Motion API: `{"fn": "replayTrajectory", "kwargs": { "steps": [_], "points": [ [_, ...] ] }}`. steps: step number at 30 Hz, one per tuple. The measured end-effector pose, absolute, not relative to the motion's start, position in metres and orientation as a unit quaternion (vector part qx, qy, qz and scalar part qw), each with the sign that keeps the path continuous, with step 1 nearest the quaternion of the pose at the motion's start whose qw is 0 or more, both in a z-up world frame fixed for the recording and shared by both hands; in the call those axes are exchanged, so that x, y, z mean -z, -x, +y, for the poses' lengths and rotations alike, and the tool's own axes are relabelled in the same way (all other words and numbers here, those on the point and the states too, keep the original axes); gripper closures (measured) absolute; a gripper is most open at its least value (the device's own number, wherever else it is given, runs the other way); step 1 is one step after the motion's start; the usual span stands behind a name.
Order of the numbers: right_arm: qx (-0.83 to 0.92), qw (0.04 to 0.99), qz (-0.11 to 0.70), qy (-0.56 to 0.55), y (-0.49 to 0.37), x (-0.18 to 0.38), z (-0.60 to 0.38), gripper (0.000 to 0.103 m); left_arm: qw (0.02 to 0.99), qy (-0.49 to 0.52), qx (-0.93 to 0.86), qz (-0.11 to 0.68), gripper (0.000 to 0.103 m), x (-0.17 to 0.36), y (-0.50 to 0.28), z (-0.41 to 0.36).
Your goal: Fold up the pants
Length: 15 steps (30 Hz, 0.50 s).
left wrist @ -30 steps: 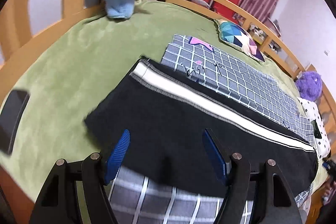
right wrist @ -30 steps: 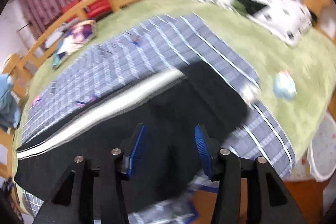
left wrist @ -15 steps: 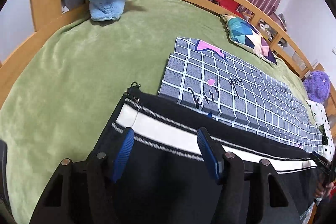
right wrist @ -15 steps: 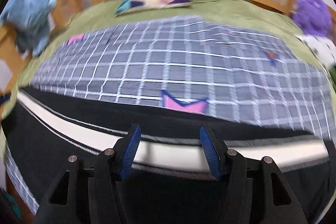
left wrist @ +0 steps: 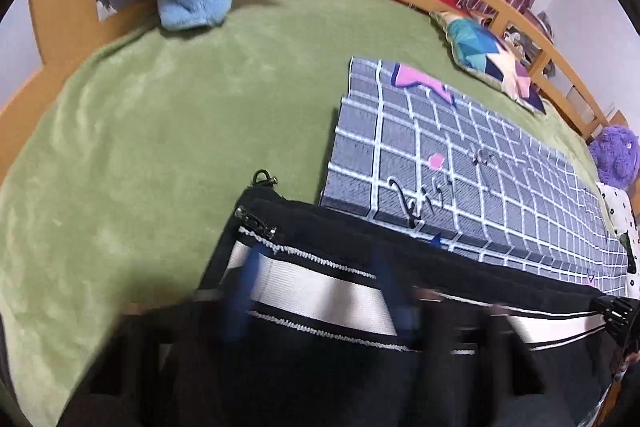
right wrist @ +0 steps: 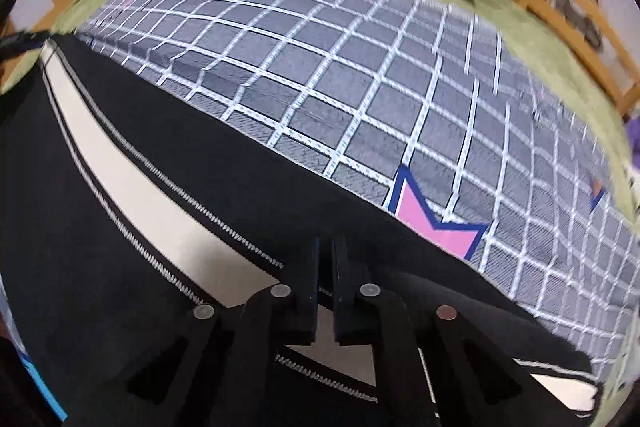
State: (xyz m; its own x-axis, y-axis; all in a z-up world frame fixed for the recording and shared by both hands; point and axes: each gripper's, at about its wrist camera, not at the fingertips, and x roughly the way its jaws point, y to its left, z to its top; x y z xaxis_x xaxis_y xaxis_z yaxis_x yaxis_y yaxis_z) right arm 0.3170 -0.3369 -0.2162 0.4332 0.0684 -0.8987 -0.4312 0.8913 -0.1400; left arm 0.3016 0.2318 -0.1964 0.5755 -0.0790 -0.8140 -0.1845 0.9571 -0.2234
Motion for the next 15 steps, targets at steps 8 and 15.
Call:
{"fn": "replayTrajectory", "kwargs": {
  "steps": [8, 15],
  "points": [
    [-0.155, 0.875, 0.448, 0.104, -0.304, 0.171, -0.356, 0.100, 0.910, 0.118, -0.022, 0.396, 0.101, 0.164, -0.293, 0.231],
    [-0.147, 0.868, 0.466, 0.082, -0.326, 0.195, -0.357, 0.100, 0.897, 0.139, 0.007, 0.420, 0.101, 0.169, -0.298, 0.247]
  ]
}}
